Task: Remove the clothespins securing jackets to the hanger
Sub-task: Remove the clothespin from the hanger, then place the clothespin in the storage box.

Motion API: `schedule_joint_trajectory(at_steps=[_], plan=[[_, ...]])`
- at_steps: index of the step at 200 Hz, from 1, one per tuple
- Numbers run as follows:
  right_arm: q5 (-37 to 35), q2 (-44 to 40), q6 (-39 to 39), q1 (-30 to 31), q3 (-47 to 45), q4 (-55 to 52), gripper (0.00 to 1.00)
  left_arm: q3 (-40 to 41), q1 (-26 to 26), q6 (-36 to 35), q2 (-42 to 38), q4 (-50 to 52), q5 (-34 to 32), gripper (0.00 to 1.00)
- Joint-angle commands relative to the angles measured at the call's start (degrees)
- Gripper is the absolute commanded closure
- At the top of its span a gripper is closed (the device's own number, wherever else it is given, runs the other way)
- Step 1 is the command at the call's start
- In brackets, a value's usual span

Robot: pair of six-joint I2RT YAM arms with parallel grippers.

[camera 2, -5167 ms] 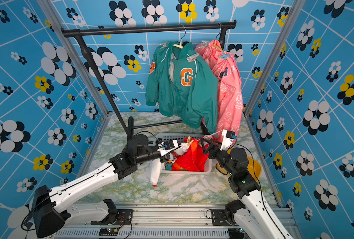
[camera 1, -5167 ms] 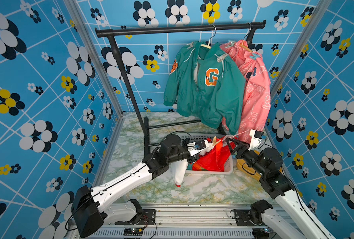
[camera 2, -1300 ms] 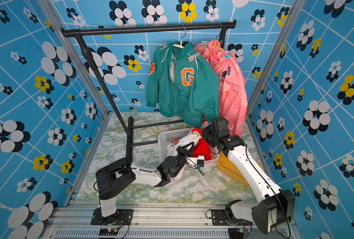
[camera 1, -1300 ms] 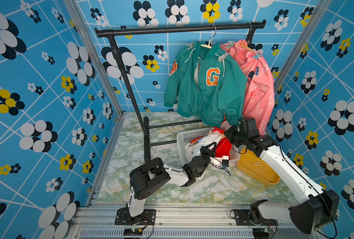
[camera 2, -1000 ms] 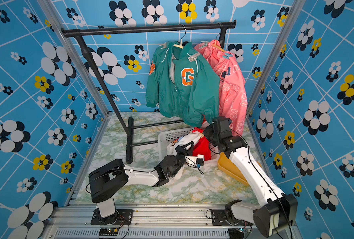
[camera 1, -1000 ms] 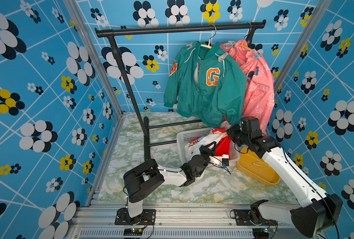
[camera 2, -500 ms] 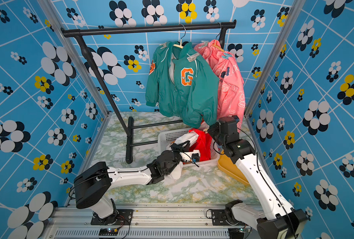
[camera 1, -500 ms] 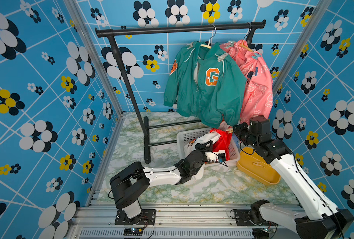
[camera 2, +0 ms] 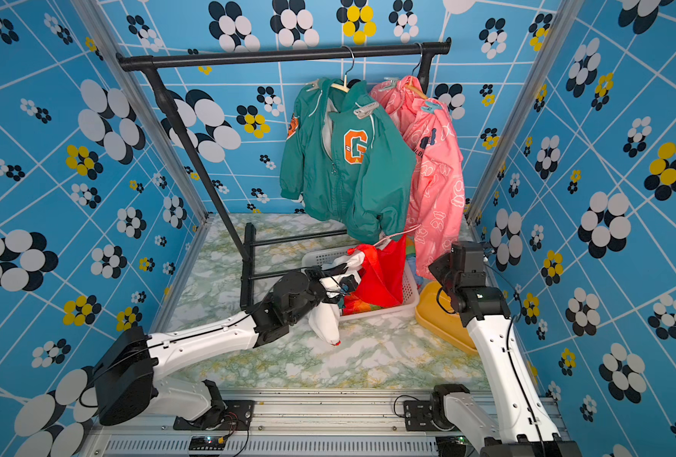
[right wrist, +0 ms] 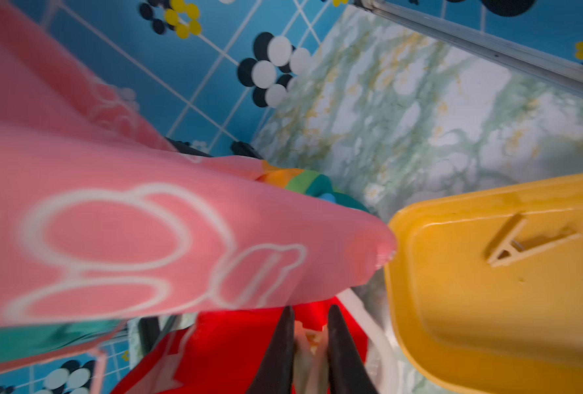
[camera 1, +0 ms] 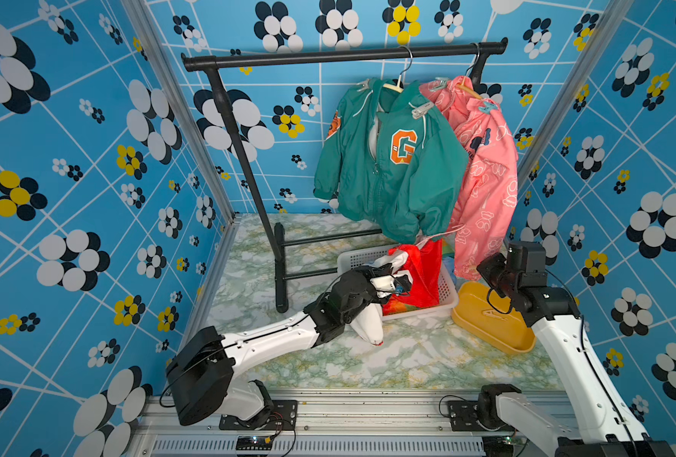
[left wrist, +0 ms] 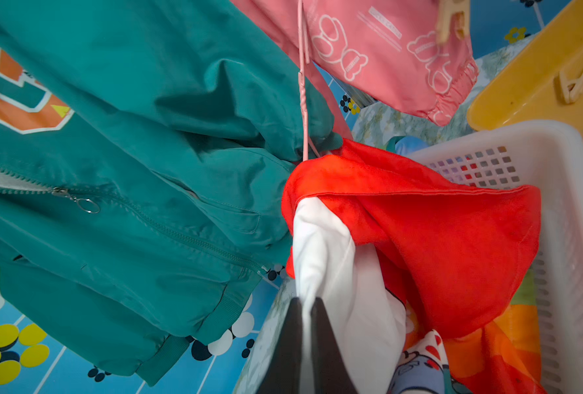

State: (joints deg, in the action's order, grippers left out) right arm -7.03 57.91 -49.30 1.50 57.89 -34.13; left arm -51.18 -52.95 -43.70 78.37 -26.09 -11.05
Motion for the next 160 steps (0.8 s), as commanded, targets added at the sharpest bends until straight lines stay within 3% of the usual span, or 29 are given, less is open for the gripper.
schedule_joint_trajectory(at_steps=[1,28,102,143,160], plan=[[-3.0,-1.9,3.2,-1.7,-3.2,-4.5,0.90,0.0,3.1,9.9,-6.1,5.6,10.8,1.00],[-7.5,-3.3,3.3,-4.0,-9.3,-3.9,0.90,1.4,4.7,13.0,-9.5,6.2,15.0,1.00],[-4.8,7.0,4.2,-10.5,-17.4,9.4,0.89,1.2,5.6,16.7,-11.7,5.7,22.2,1.00],[-5.7,10.2,4.8,-10.5,-17.6,10.7,0.80,0.9,5.7,17.2,-13.1,7.9,23.3,1.00],[-4.6,11.1,5.1,-10.5,-17.3,10.2,0.69,0.2,5.8,17.2,-12.9,9.2,23.3,1.00]])
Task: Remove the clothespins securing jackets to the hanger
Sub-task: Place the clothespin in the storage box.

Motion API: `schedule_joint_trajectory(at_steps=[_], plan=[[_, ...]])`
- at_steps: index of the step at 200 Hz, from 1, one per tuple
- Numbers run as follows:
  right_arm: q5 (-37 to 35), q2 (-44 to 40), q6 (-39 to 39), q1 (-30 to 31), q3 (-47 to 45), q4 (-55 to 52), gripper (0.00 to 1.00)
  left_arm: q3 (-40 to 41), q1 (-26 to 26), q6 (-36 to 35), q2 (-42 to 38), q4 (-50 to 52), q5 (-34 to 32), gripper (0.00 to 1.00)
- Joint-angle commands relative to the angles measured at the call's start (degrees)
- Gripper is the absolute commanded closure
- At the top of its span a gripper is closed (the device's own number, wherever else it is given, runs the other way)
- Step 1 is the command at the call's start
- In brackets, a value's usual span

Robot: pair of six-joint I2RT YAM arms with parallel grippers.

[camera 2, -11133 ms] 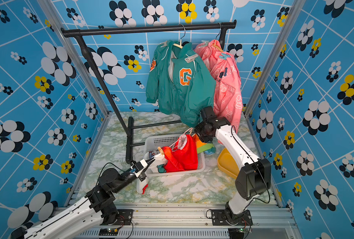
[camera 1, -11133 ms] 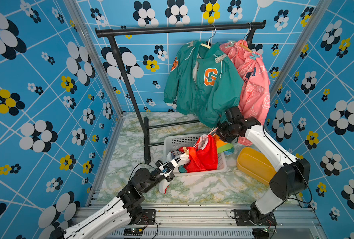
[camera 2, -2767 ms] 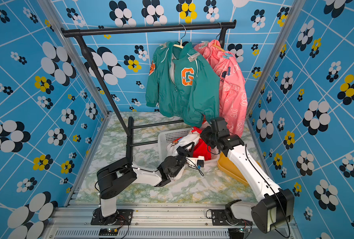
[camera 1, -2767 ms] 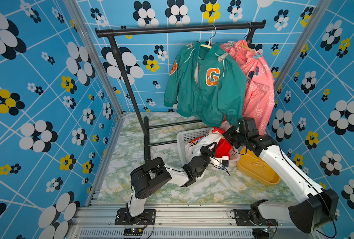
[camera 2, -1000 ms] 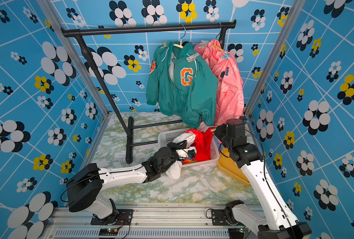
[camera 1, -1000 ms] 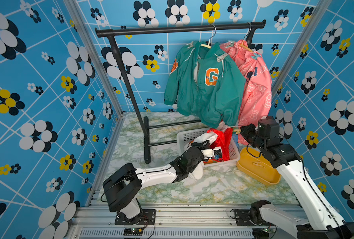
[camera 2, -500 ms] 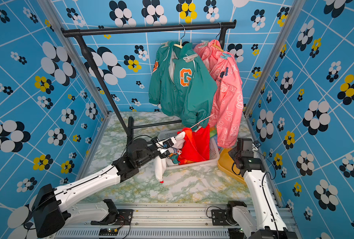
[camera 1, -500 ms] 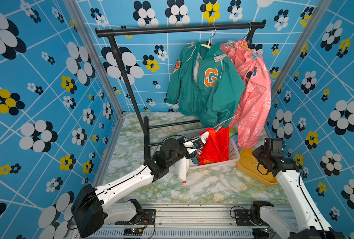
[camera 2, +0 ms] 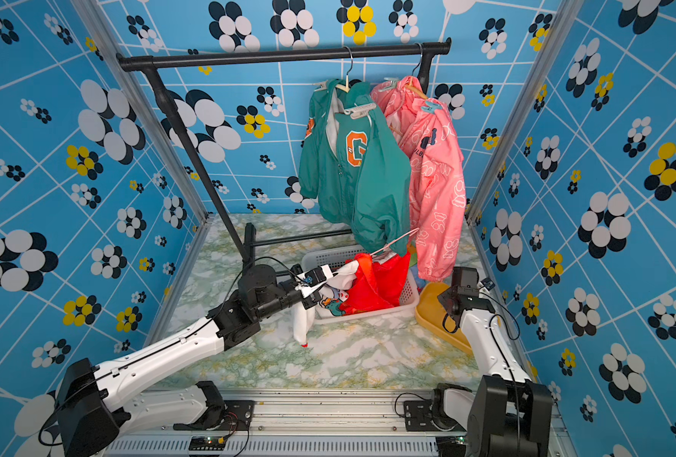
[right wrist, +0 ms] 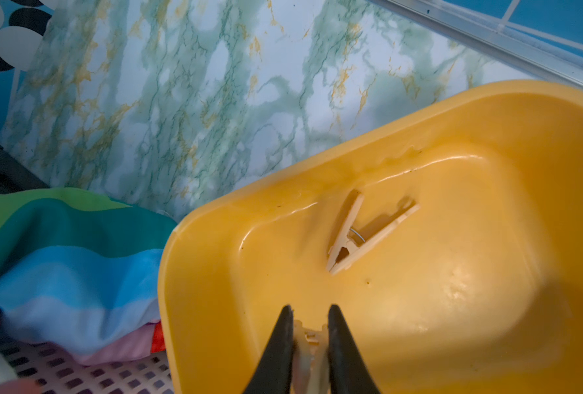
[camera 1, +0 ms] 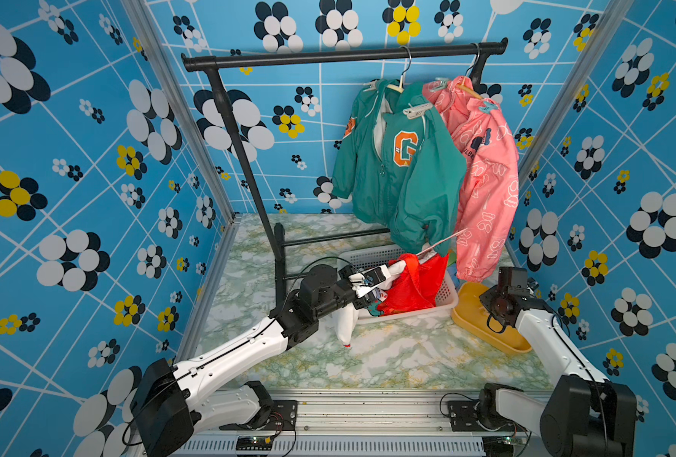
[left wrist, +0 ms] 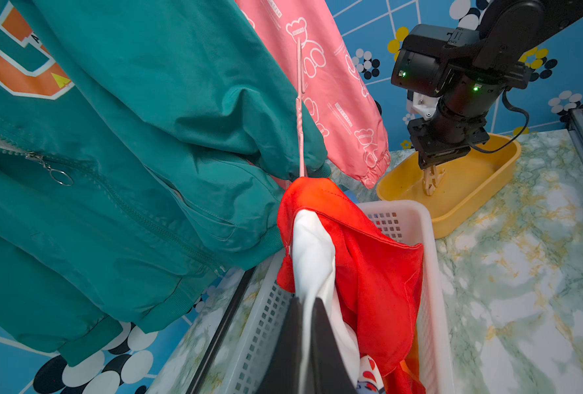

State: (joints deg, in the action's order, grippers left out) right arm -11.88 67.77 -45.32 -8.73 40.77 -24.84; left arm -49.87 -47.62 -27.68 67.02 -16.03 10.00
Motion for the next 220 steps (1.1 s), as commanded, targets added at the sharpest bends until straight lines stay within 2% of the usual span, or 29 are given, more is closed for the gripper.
schedule_joint_trajectory(at_steps=[1,14,27,65,93,128,149,166,179,198,220], plan=[[0.2,1.3,1.1,-0.2,-0.2,0.8,0.68,-1.3,0.4,1.2,-1.6,-0.8,2.2,1.00],[1.0,1.8,1.8,-0.3,-0.2,1.4,0.53,-1.8,0.5,1.2,-1.3,0.0,2.3,1.00],[1.6,2.3,2.7,-0.2,-0.3,1.7,0.44,-2.0,0.6,1.2,-1.1,0.1,2.3,1.00],[1.7,1.7,3.7,-0.3,0.1,0.7,0.38,-2.1,0.6,1.6,-0.5,-0.1,2.5,1.00],[3.5,-2.8,4.8,-0.3,1.0,-1.2,0.36,-2.3,0.7,1.7,-0.5,0.5,2.2,1.00],[12.4,-13.6,10.7,-0.1,3.9,-3.8,0.37,-2.3,1.3,2.0,-1.5,2.4,2.0,1.00],[21.1,-21.0,13.2,0.8,5.5,-4.8,0.37,-2.5,2.2,2.4,-2.1,3.6,2.1,1.00],[31.0,-27.9,13.5,3.2,4.4,0.1,0.37,-2.3,3.2,3.5,-3.0,3.6,3.0,1.00],[34.7,-31.2,12.7,6.6,3.5,5.1,0.35,-2.2,3.9,4.4,-3.5,3.5,4.5,1.00],[34.9,-32.5,13.3,12.5,4.1,9.6,0.31,-2.3,4.2,5.3,-3.9,3.6,6.3,1.00],[33.3,-29.4,15.9,20.1,4.8,14.6,0.28,-2.6,4.5,6.4,-4.5,3.9,9.1,1.00]])
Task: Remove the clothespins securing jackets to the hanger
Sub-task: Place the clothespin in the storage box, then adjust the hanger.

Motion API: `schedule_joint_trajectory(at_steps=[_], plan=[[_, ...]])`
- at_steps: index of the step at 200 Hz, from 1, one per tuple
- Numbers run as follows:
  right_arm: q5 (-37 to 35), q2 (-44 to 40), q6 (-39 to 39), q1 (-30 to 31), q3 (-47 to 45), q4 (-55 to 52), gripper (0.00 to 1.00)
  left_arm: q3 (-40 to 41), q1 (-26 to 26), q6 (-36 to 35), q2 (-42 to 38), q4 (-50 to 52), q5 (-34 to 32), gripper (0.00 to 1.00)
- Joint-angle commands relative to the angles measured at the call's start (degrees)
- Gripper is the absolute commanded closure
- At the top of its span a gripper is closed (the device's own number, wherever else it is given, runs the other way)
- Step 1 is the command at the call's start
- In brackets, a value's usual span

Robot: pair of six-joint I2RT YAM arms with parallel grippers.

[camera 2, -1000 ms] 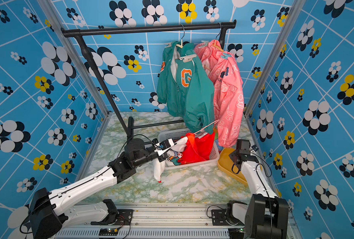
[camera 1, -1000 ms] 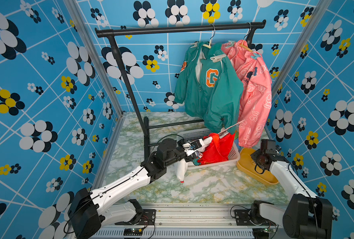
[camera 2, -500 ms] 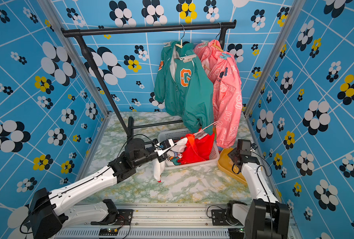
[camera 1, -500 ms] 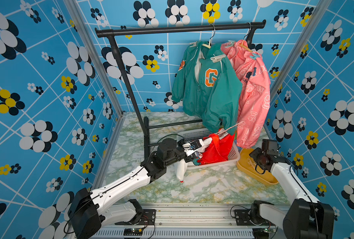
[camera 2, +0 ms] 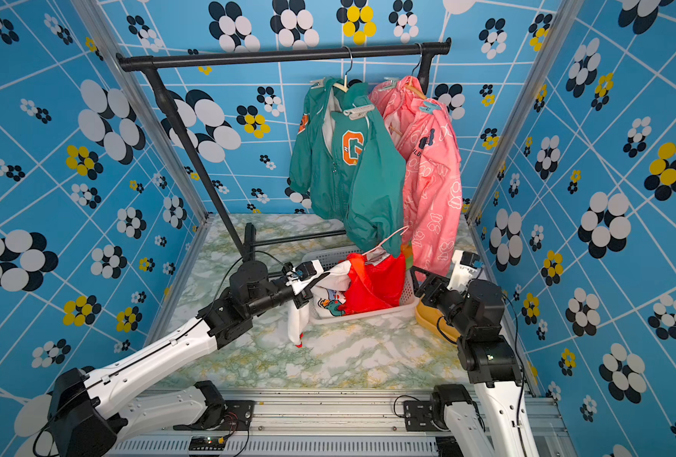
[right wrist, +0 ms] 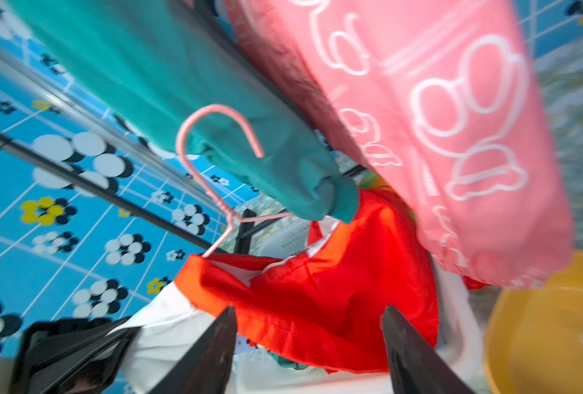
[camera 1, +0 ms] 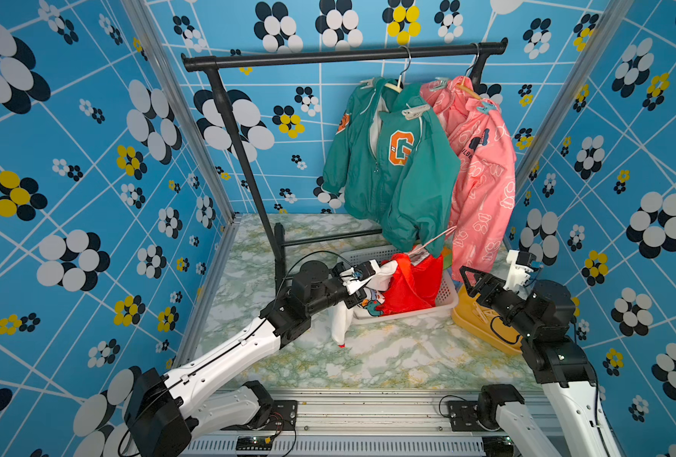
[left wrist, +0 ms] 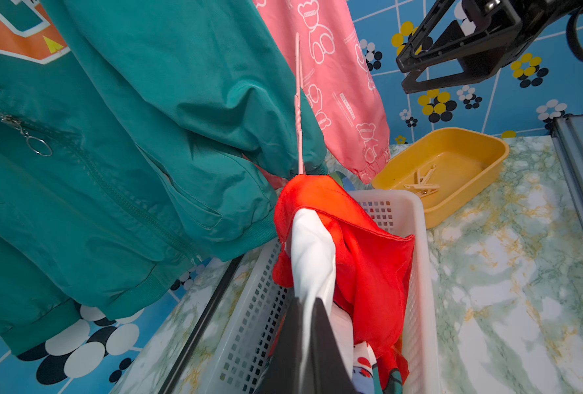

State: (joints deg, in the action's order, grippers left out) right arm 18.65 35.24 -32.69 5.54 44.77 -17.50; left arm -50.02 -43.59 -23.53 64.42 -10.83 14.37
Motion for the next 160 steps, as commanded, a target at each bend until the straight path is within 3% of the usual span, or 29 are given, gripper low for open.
schedule_joint_trajectory(at_steps=[1,26,46,110,123,142,160], plan=[[2.8,3.4,3.3,6.0,0.9,7.5,0.28,-2.4,0.5,2.4,-1.9,-1.4,4.8,1.00],[2.6,10.3,6.6,13.3,4.1,12.9,0.27,-3.0,0.7,3.8,-2.1,-0.2,7.3,1.00],[-3.4,13.2,11.5,18.3,8.1,11.7,0.27,-2.7,0.7,4.5,-2.6,-0.2,8.0,1.00],[-16.0,15.8,11.6,19.1,7.6,14.9,0.36,-2.2,0.9,5.2,-5.1,0.5,11.6,1.00],[-18.0,17.4,11.7,19.1,7.8,15.4,0.43,-2.3,1.0,5.2,-5.0,0.9,12.0,1.00],[-19.9,19.7,11.9,19.2,8.8,15.6,0.68,-2.5,1.3,5.1,-4.7,1.4,12.2,1.00],[-20.8,21.1,13.1,19.2,10.3,15.5,0.81,-3.0,2.0,5.3,-3.7,2.1,11.8,1.00]])
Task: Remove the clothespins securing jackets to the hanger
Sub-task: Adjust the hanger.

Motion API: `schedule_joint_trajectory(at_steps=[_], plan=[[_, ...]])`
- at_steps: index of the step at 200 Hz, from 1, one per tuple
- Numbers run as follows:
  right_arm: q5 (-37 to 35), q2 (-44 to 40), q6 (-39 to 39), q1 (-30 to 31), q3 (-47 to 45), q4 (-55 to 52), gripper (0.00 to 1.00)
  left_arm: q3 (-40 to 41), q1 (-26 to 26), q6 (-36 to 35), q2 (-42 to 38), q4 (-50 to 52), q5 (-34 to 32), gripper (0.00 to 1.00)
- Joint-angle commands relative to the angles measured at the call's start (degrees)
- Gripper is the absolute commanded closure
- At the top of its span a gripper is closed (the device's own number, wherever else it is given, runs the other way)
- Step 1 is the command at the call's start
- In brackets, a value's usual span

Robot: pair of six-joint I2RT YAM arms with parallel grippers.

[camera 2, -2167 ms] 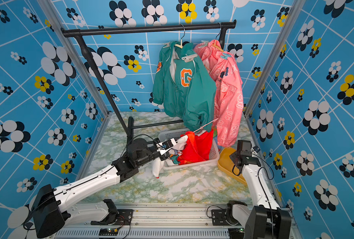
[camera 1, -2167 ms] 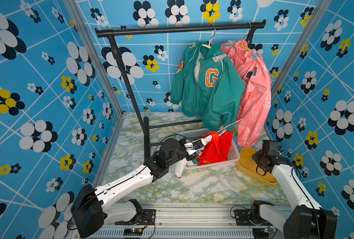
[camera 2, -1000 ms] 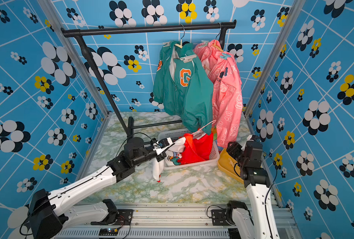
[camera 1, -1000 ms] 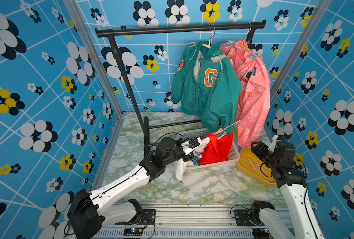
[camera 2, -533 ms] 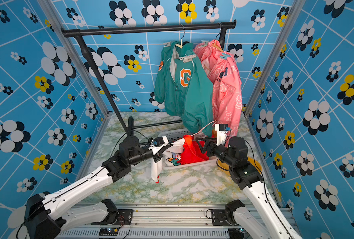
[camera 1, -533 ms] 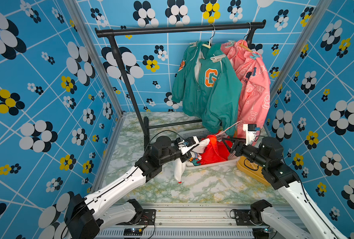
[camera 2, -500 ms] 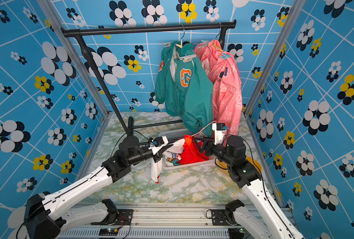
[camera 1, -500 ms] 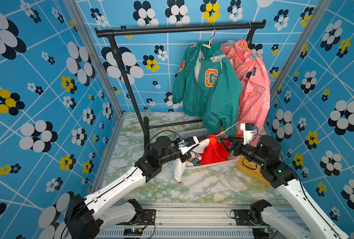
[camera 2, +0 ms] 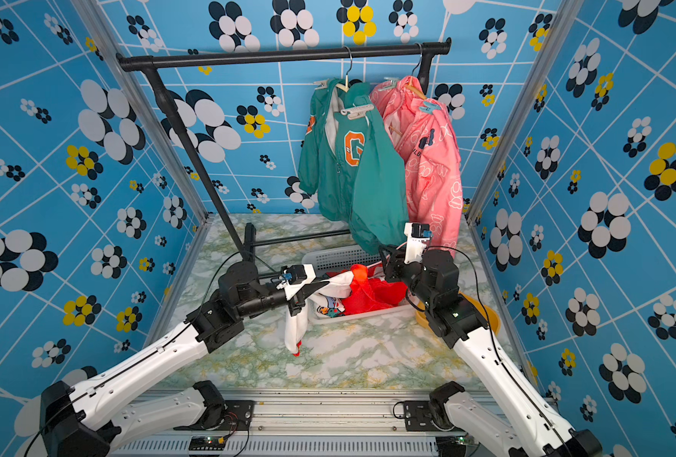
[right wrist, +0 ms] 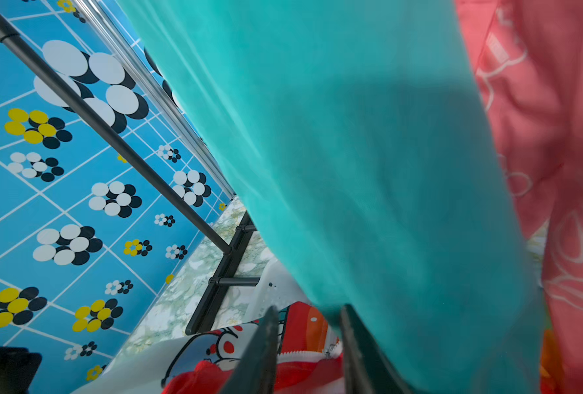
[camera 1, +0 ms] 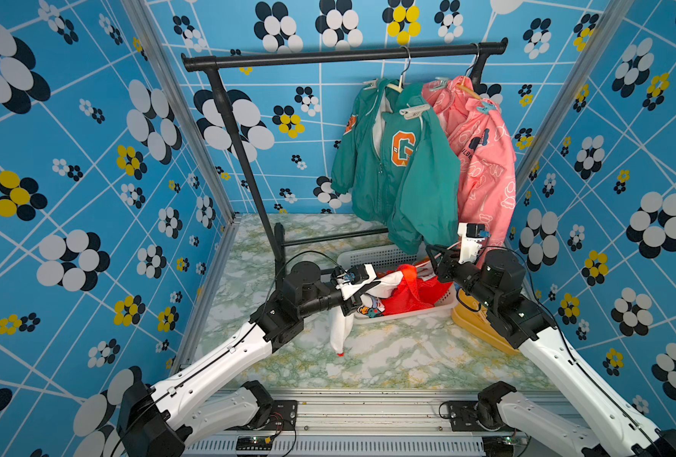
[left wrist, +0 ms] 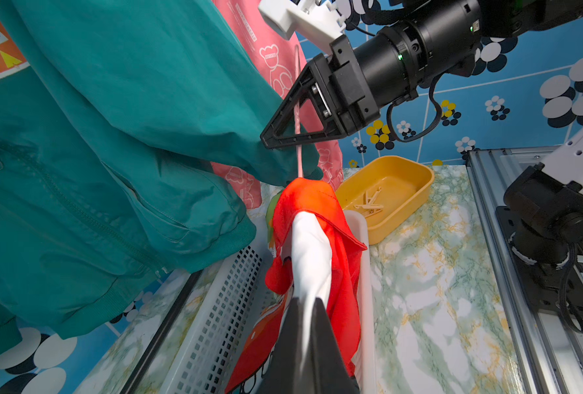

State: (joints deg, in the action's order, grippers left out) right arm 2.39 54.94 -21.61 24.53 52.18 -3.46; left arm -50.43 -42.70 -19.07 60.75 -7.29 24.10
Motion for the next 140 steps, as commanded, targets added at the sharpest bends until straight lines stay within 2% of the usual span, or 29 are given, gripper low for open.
schedule_joint_trajectory(at_steps=[1,12,19,29,49,57,61,65,76,85,98,140], plan=[[-4.5,1.5,2.1,0.2,3.0,1.4,0.82,-2.6,1.1,0.9,0.0,-1.5,2.1,1.00],[-5.1,2.1,3.0,0.4,3.9,1.4,0.87,-3.1,1.7,1.3,0.8,-1.4,1.8,1.00],[-5.6,2.6,3.6,0.7,4.6,1.3,0.93,-3.5,2.1,1.8,1.3,-1.4,1.9,0.94],[-6.8,3.3,4.5,1.0,5.4,0.9,1.00,-4.1,2.4,2.4,1.8,-1.3,2.1,0.79],[-8.4,5.5,6.5,1.6,7.6,-0.5,1.00,-5.5,2.6,3.2,2.1,-0.8,2.1,0.58],[-8.6,6.4,7.2,1.9,8.4,-1.0,1.00,-6.4,2.6,3.8,2.0,-0.3,1.9,0.44],[-8.7,6.7,7.6,2.1,8.8,-1.3,1.00,-6.8,2.6,4.1,1.9,0.1,1.9,0.24],[-9.0,7.1,8.0,2.4,9.1,-1.6,1.00,-7.4,2.6,4.5,1.8,0.6,2.0,0.15],[-10.6,7.8,8.7,3.1,9.7,-2.1,1.00,-8.7,2.6,6.2,1.9,1.6,1.8,0.04],[-12.4,8.3,8.9,3.6,9.8,-2.0,1.00,-10.0,2.6,8.8,2.6,1.9,1.1,0.00],[-14.2,9.2,8.7,4.0,10.2,-1.8,1.00,-12.0,2.4,10.6,4.0,3.5,0.5,0.00],[-17.9,13.1,10.8,6.7,12.2,-1.2,1.00,-14.4,-0.1,12.7,6.6,3.6,-10.9,0.01]])
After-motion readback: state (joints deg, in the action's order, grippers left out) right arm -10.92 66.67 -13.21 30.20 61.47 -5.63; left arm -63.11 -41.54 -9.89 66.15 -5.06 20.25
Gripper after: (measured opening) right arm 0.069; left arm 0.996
